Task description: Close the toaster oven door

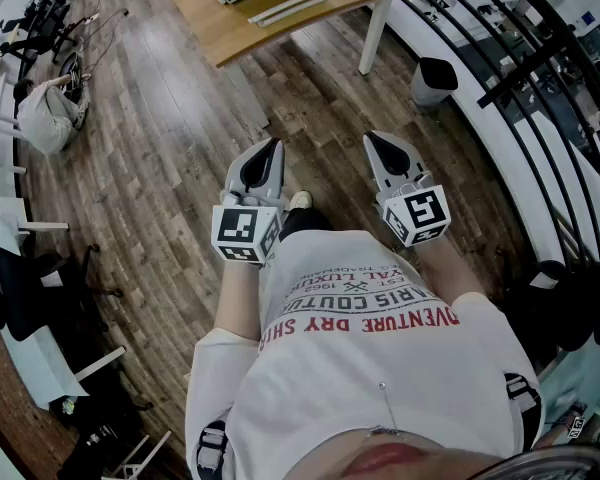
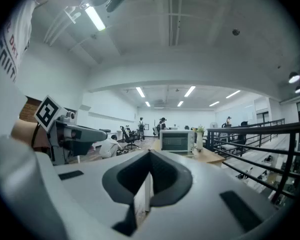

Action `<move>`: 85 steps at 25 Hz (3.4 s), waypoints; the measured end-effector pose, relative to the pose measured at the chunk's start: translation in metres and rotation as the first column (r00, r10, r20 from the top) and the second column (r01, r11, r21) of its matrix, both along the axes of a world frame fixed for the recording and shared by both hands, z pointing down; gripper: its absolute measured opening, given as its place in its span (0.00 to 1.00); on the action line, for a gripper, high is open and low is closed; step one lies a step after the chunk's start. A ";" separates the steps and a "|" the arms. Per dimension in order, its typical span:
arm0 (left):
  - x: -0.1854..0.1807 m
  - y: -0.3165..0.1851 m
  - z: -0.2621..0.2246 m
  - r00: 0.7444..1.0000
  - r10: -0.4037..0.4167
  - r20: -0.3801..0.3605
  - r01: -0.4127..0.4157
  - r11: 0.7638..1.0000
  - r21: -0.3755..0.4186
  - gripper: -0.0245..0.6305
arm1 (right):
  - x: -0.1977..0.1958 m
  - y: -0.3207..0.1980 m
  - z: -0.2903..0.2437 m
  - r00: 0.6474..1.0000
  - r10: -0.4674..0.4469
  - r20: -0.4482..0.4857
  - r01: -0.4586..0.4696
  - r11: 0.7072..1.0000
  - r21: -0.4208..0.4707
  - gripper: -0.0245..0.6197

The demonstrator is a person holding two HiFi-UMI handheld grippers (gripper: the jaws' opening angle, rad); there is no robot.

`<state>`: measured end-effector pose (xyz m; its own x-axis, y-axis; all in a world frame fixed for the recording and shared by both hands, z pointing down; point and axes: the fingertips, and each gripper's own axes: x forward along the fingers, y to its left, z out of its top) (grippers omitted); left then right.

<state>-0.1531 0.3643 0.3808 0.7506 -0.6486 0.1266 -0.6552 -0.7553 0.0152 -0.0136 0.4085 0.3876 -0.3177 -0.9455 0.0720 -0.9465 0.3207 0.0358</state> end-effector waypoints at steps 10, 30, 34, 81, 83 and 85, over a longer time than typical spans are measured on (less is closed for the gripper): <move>-0.007 0.007 0.005 1.000 -0.020 -0.014 0.020 1.000 -0.007 0.06 | -0.001 0.004 0.000 1.000 0.005 0.017 -0.005 1.000 -0.001 0.02; 0.002 -0.005 0.026 0.997 -0.072 0.001 0.072 0.994 -0.085 0.26 | 0.024 -0.007 0.018 0.995 0.051 0.082 -0.047 0.998 -0.048 0.02; 0.001 -0.031 0.029 0.997 -0.078 -0.003 0.078 0.993 -0.092 0.26 | 0.025 -0.034 0.020 0.995 0.051 0.083 -0.047 0.997 -0.055 0.02; 0.044 -0.466 0.069 0.938 -0.344 0.037 0.344 0.920 -0.189 0.25 | 0.058 -0.536 0.022 0.956 -0.293 0.030 0.294 0.942 -0.161 0.02; 0.049 -0.473 0.074 0.918 -0.396 0.027 0.393 0.900 -0.187 0.26 | 0.065 -0.549 0.030 0.938 -0.346 0.023 0.344 0.923 -0.172 0.02; 0.053 -0.481 0.082 0.893 -0.450 0.022 0.445 0.874 -0.193 0.25 | 0.072 -0.563 0.040 0.920 -0.390 0.019 0.387 0.903 -0.186 0.02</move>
